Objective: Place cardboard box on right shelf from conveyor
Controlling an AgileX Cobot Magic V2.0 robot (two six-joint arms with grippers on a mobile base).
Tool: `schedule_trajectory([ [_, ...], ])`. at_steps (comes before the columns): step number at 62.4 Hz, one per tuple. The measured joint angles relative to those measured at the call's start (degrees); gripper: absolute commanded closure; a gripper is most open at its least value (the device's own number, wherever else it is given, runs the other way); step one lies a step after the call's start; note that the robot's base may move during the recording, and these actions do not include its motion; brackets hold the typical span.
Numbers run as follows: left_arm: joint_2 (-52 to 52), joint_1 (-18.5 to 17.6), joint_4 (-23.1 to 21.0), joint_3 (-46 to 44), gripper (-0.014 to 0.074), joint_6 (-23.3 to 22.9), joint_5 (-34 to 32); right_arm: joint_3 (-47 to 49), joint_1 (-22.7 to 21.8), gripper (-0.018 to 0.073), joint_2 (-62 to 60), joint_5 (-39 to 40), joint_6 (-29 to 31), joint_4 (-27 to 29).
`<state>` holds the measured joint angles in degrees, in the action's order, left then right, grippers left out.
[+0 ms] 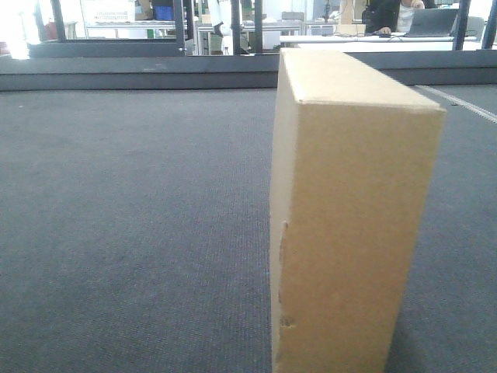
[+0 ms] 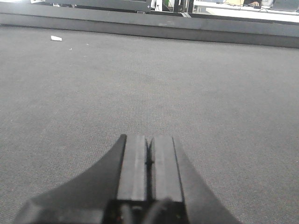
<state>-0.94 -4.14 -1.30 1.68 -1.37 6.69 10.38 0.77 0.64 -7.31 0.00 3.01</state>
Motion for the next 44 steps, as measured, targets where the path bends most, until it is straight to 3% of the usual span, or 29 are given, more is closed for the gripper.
schedule_trajectory([
  [15,0.0,0.0,0.0,0.0,0.0713,0.0,0.0,18.14,0.0,0.0494,14.66,-23.58,0.0,0.0],
  [21,0.0,0.0,0.0,0.0,0.0713,0.0,0.0,22.67,0.0,0.0494,21.06,-27.39,0.0,0.55],
  [35,0.0,0.0,0.0,0.0,0.0713,0.0,0.0,32.27,0.39,0.0476,36.23,-33.49,-1.04,7.69],
  [39,0.0,0.0,0.0,0.0,0.0713,0.0,0.0,35.14,1.49,0.0411,40.59,-35.34,-2.51,7.93],
  [44,0.0,0.0,0.0,0.0,0.0713,0.0,0.0,38.82,3.63,0.0221,45.34,-37.35,-5.18,7.66],
])
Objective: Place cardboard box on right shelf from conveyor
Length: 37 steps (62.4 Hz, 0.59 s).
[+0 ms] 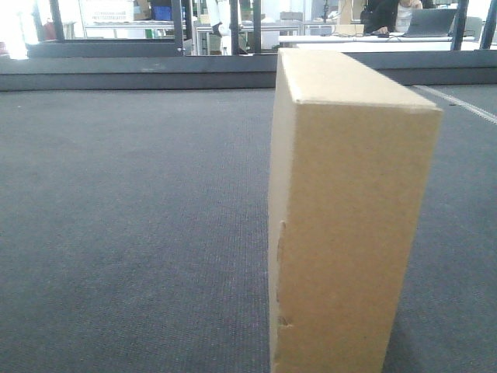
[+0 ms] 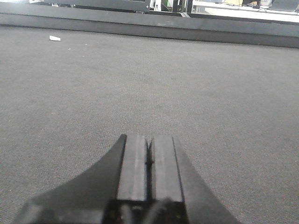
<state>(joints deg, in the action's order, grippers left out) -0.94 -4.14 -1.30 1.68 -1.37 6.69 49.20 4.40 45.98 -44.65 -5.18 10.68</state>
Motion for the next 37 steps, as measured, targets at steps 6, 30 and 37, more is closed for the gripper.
schedule_trajectory([
  [6,0.0,0.0,0.0,0.0,0.0713,0.0,0.0,3.26,3.33,-0.0064,4.85,-1.72,-3.95,-1.25],
  [30,0.0,0.0,0.0,0.0,0.0713,0.0,0.0,22.07,17.75,-0.0074,24.05,-14.98,-25.17,-11.91],
  [37,0.0,0.0,0.0,0.0,0.0713,0.0,0.0,26.89,22.47,-0.0074,28.88,-16.67,-30.06,-14.32],
])
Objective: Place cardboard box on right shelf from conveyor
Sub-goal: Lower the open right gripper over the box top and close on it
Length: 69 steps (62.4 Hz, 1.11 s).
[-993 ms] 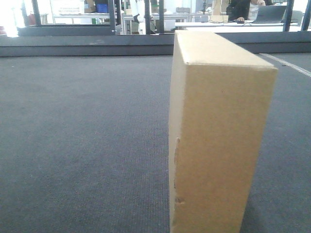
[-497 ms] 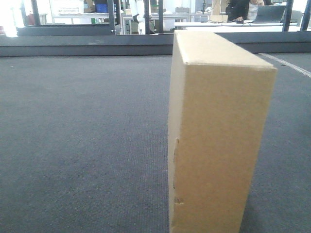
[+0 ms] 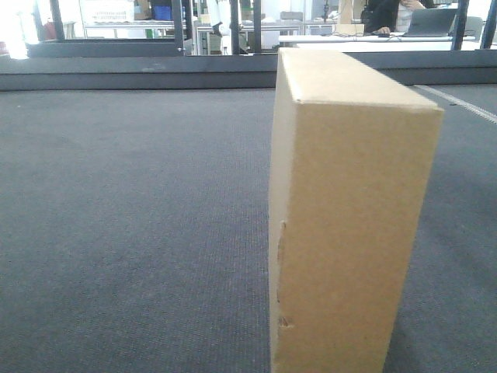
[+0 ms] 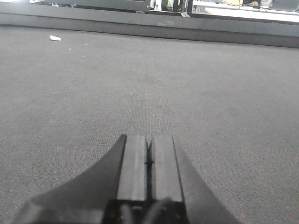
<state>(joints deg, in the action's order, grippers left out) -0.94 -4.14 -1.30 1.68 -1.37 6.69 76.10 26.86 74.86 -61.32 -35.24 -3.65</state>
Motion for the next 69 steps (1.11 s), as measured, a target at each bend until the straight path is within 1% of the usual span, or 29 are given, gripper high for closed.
schedule_trajectory([
  [6,0.0,0.0,0.0,0.0,0.0713,0.0,0.0,2.79,3.89,-0.0074,3.42,-0.16,-1.88,-0.68],
  [12,0.0,0.0,0.0,0.0,0.0713,0.0,0.0,3.83,6.71,-0.0074,6.24,-0.16,-3.61,-0.97],
  [18,0.0,0.0,0.0,0.0,0.0713,0.0,0.0,3.95,8.96,-0.0074,7.98,-0.16,-4.78,-1.22],
  [27,0.0,0.0,0.0,0.0,0.0712,0.0,0.0,3.95,11.02,-0.0074,9.11,0.09,-6.51,-1.45],
  [38,0.0,0.0,0.0,0.0,0.0713,0.0,0.0,4.04,12.47,-0.0074,9.32,0.21,-6.68,-1.58],
  [53,0.0,0.0,0.0,0.0,0.0713,0.0,0.0,4.17,13.5,-0.0074,9.84,0.21,-9.39,-1.58],
  [69,0.0,0.0,0.0,0.0,0.0713,0.0,0.0,4.17,14.69,-0.0074,11.29,0.21,-9.74,-1.81],
])
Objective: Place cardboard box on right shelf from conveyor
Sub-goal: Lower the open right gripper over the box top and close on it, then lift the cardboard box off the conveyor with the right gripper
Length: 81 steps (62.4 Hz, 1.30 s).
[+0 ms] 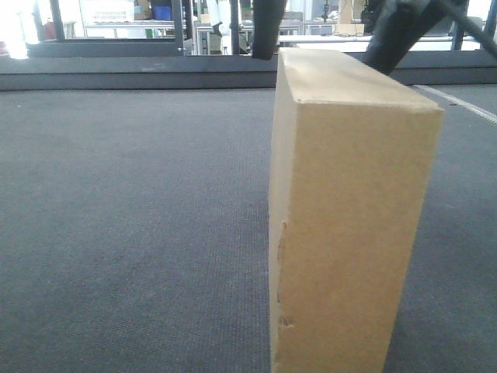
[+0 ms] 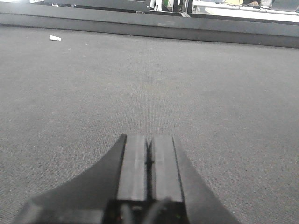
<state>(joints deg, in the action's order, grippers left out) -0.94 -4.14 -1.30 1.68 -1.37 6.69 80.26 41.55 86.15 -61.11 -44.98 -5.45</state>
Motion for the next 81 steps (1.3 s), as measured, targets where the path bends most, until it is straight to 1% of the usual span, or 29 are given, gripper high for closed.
schedule_trajectory([
  [18,0.0,0.0,0.0,0.0,0.0713,0.0,0.0,0.0,0.27,-0.0074,1.18,-0.62,-1.9,0.0],
  [31,0.0,0.0,0.0,0.0,0.0713,0.0,0.0,0.0,0.27,-0.0074,2.64,-4.21,-3.45,0.0],
  [70,0.0,0.0,0.0,0.0,0.0713,0.0,0.0,0.0,0.27,-0.0067,2.73,-3.43,-3.83,0.71],
  [74,0.0,0.0,0.0,0.0,0.0713,0.0,0.0,0.0,0.27,-0.0036,2.73,-3.43,-3.83,0.82],
  [78,0.0,0.0,0.0,0.0,0.0713,0.0,0.0,0.0,0.27,0.0041,2.73,-3.43,-3.97,0.93],
  [80,0.0,0.0,0.0,0.0,0.0713,0.0,0.0,0.0,0.27,0.0107,2.73,-3.43,-3.97,0.93],
  [81,0.0,0.0,0.0,0.0,0.0713,0.0,0.0,0.0,0.27,0.0122,2.73,-3.43,-3.97,0.93],
])
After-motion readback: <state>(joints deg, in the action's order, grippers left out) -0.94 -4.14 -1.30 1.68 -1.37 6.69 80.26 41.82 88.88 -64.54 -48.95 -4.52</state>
